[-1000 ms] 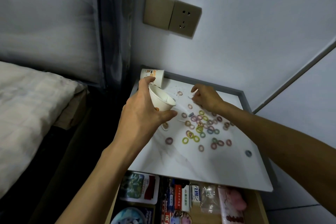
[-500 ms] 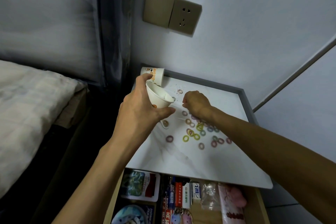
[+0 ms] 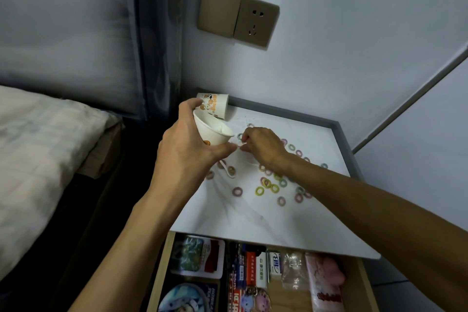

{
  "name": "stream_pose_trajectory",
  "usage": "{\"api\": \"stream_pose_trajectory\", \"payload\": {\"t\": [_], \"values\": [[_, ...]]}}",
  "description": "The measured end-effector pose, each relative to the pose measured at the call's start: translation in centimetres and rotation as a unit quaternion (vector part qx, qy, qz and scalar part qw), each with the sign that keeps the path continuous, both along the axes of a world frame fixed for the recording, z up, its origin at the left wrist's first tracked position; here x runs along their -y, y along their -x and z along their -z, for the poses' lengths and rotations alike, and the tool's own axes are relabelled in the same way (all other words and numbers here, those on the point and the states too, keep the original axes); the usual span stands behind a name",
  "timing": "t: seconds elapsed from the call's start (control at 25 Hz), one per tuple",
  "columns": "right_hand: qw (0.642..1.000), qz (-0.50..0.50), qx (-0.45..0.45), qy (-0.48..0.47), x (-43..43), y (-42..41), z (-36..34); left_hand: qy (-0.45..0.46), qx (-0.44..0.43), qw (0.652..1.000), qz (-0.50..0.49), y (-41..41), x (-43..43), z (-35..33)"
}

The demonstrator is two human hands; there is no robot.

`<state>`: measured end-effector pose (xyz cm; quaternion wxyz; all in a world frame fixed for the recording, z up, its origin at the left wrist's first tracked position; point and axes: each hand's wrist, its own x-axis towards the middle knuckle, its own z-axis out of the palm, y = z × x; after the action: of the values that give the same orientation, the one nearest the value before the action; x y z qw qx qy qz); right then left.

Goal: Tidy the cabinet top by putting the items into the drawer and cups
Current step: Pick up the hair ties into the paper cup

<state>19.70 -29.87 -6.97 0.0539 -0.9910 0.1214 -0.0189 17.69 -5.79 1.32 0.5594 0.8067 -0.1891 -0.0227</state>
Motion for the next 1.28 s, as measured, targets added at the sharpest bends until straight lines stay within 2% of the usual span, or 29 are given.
{"api": "stream_pose_trajectory", "payload": {"t": [0.12, 0.24, 0.36, 0.44, 0.56, 0.64, 0.72, 0.8, 0.88, 0.96, 1.04, 1.12, 1.16, 1.2, 1.28], "values": [[1.000, 0.018, 0.006, 0.010, 0.1, -0.2, 0.2, -0.001, 0.003, 1.000, 0.000, -0.1, 0.0, 0.2], [0.996, -0.027, -0.002, 0.086, -0.2, -0.2, 0.5, -0.004, -0.001, 1.000, 0.002, -0.2, 0.0, 0.2], [0.992, -0.060, -0.036, 0.108, 0.2, 0.0, 0.6, -0.009, 0.000, 1.000, 0.004, -0.1, 0.1, 0.1], [0.997, -0.048, -0.032, 0.056, 0.6, 0.3, -0.2, -0.012, -0.002, 1.000, 0.004, 0.0, 0.1, 0.0], [0.989, 0.007, 0.042, -0.143, 0.9, 0.5, -4.5, -0.023, -0.003, 1.000, 0.002, 0.0, 0.0, -0.1], [0.974, -0.046, 0.085, -0.205, 0.4, 0.7, -9.0, -0.033, -0.003, 0.999, 0.000, 0.0, 0.2, 0.0], [0.965, -0.134, 0.100, -0.200, -1.0, 1.3, -13.2, -0.038, -0.004, 0.999, 0.002, 0.1, 0.5, 0.0], [0.961, -0.231, 0.073, -0.136, -3.0, 1.8, -15.5, -0.040, -0.004, 0.999, 0.004, 0.3, 0.7, 0.0], [0.941, -0.332, 0.030, -0.057, -5.3, 2.2, -16.0, -0.042, -0.003, 0.999, 0.005, 0.6, 1.0, 0.0], [0.921, -0.387, 0.011, -0.034, -6.7, 2.6, -15.7, -0.032, -0.004, 0.999, 0.010, 0.8, 1.3, -0.1], [0.931, -0.344, 0.052, -0.113, -6.5, 3.0, -15.8, -0.018, -0.006, 1.000, 0.015, 1.0, 1.4, -0.2], [0.942, -0.214, 0.130, -0.225, -4.6, 3.3, -14.8, -0.017, -0.005, 1.000, 0.012, 1.0, 1.3, -0.2], [0.950, -0.144, 0.137, -0.243, -3.4, 3.4, -13.7, -0.016, -0.005, 1.000, 0.008, 1.0, 1.3, -0.2], [0.965, -0.092, 0.109, -0.220, -2.2, 3.5, -12.1, -0.014, -0.006, 1.000, 0.006, 0.9, 1.2, -0.1], [0.990, -0.058, 0.003, -0.129, -0.6, 4.2, -8.0, -0.008, -0.007, 1.000, 0.006, 0.9, 1.1, -0.2]]}}
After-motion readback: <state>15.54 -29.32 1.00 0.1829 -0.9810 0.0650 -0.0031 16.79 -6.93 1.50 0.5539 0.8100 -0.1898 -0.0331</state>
